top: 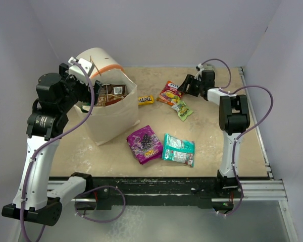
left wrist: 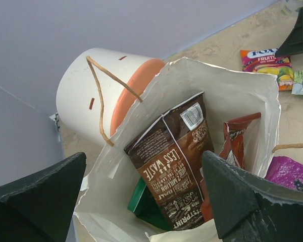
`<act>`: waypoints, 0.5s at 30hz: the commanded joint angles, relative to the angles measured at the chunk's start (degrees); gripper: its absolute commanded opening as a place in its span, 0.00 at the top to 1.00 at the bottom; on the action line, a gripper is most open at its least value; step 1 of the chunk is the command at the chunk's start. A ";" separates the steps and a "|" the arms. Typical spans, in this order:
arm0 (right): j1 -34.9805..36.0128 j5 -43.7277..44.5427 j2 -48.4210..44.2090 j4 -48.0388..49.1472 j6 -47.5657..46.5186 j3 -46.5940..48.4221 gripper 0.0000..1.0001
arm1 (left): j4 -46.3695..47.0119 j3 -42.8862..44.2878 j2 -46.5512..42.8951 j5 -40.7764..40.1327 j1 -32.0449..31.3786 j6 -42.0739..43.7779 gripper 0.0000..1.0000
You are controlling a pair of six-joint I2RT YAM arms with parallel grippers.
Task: Place the snacks into the paper bag
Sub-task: Pick up the snack from the center of the board.
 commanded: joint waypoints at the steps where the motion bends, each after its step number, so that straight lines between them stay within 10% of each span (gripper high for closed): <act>1: 0.02 -5.41 1.85 3.17 3.77 2.93 0.33 | 1.14 1.95 0.16 0.81 0.85 1.06 0.01; 15: -2.73 -11.97 0.67 7.40 7.69 2.47 0.83 | 1.39 2.01 -0.51 0.19 1.35 0.86 0.01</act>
